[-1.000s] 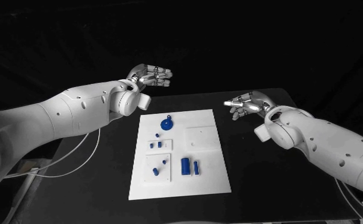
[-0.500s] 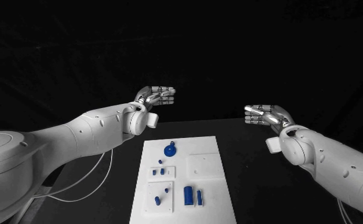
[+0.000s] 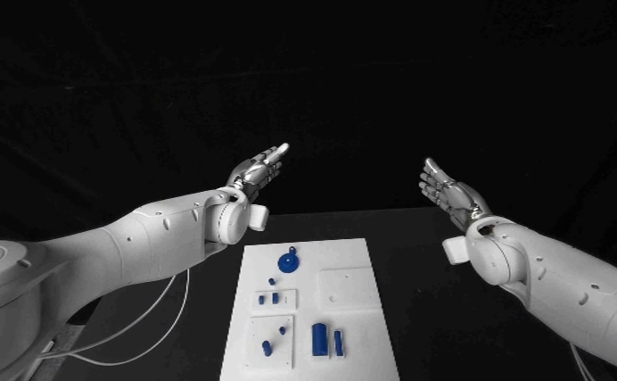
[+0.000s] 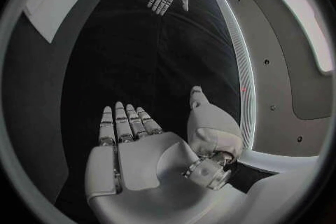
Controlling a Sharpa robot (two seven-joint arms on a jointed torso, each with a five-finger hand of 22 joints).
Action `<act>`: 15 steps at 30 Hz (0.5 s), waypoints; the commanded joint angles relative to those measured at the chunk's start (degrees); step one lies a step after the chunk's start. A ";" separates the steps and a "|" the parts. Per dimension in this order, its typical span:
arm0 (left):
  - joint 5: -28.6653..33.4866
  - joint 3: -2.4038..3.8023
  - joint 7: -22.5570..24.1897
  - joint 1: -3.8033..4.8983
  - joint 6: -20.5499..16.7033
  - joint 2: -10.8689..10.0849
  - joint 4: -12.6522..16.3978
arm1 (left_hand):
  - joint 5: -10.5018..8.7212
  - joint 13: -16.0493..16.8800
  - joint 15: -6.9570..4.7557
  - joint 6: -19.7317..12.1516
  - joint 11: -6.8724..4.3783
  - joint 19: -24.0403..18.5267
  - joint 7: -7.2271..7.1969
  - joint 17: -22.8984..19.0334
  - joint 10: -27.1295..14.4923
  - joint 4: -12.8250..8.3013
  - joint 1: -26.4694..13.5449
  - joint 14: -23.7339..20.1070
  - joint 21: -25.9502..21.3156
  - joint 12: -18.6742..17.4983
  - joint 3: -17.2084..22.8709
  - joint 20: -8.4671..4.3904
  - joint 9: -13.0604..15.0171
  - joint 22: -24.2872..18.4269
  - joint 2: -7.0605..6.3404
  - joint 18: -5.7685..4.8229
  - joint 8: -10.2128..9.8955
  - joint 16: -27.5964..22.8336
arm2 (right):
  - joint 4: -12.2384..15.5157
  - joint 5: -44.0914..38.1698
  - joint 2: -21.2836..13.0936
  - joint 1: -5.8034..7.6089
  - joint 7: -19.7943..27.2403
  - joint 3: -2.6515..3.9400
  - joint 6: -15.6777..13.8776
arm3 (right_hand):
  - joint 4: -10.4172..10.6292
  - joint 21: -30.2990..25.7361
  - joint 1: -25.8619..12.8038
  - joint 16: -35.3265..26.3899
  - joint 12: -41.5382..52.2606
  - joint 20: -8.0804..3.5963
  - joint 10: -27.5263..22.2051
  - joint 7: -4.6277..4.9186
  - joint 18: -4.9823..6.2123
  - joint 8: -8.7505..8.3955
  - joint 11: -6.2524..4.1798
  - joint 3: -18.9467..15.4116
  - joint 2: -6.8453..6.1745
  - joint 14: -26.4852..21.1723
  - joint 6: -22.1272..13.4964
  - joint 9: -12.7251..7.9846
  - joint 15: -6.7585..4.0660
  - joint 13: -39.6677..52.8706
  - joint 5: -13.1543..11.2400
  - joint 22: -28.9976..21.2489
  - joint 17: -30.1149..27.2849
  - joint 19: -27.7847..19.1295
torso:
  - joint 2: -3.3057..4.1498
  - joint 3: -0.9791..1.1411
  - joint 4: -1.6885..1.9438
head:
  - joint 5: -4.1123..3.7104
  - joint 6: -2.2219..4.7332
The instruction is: Assemble the parts on the task board
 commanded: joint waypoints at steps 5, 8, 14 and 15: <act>-1.82 1.87 2.68 -2.94 -12.53 -3.12 11.17 | -0.84 -0.59 -1.17 -9.99 -0.98 -9.62 -1.01 -0.65 -14.45 0.75 -41.92 -14.45 -0.80 -0.70 0.15 -2.36 -0.63 -0.73 -0.55 -2.07 -0.70 -0.67 | 11.19 10.15 -3.75 0.89 5.42 -4.22 -12.30 | 1.79 -0.78 -22.78 -0.72 -0.72 -2.02 -12.23 -1.32 -2.06 -0.82 -1.47 0.43 -0.92 -15.38 -9.28 -0.59 -1.43 -0.60 -1.47 -0.67 -0.63 -9.99 | -1.69 -2.53 5.30 | -5.43 -0.62; -2.50 2.98 3.66 -4.63 -17.86 -4.93 17.47 | -0.84 -0.59 -1.17 -9.99 -0.98 -9.62 -1.01 -0.65 -14.45 0.75 -41.92 -14.45 -0.80 -0.70 0.15 -2.36 -0.63 -0.73 -0.55 -2.07 -0.70 -0.67 | 17.49 14.54 -5.99 1.33 7.51 -6.83 -17.68 | 1.79 -0.78 -22.78 -0.72 -0.72 -2.02 -12.23 -1.32 -2.06 -0.82 -1.47 0.43 -0.92 -15.38 -9.28 -0.59 -1.43 -0.60 -1.47 -0.67 -0.63 -9.99 | -2.07 -3.11 6.52 | -6.78 -0.77; -3.53 4.64 5.12 -7.16 -25.86 -7.65 26.92 | -0.84 -0.59 -1.17 -9.99 -0.98 -9.62 -1.01 -0.65 -14.45 0.75 -41.92 -14.45 -0.80 -0.70 0.15 -2.36 -0.63 -0.73 -0.55 -2.07 -0.70 -0.67 | 27.85 21.75 -9.67 2.07 10.96 -11.12 -26.52 | 1.79 -0.78 -22.78 -0.72 -0.72 -2.02 -12.23 -1.32 -2.06 -0.82 -1.47 0.43 -0.92 -15.38 -9.28 -0.59 -1.43 -0.60 -1.47 -0.67 -0.63 -9.99 | -2.28 -3.43 7.17 | -7.52 -0.86; -3.66 4.85 5.31 -7.49 -26.88 -8.00 28.13 | -0.84 -0.59 -1.17 -9.99 -0.98 -9.62 -1.01 -0.65 -14.45 0.75 -41.92 -14.45 -0.80 -0.70 0.15 -2.36 -0.63 -0.73 -0.55 -2.07 -0.70 -0.67 | 29.30 22.76 -10.19 2.17 11.44 -11.72 -27.76 | 1.79 -0.78 -22.78 -0.72 -0.72 -2.02 -12.23 -1.32 -2.06 -0.82 -1.47 0.43 -0.92 -15.38 -9.28 -0.59 -1.43 -0.60 -1.47 -0.67 -0.63 -9.99 | -2.28 -3.43 7.17 | -7.52 -0.86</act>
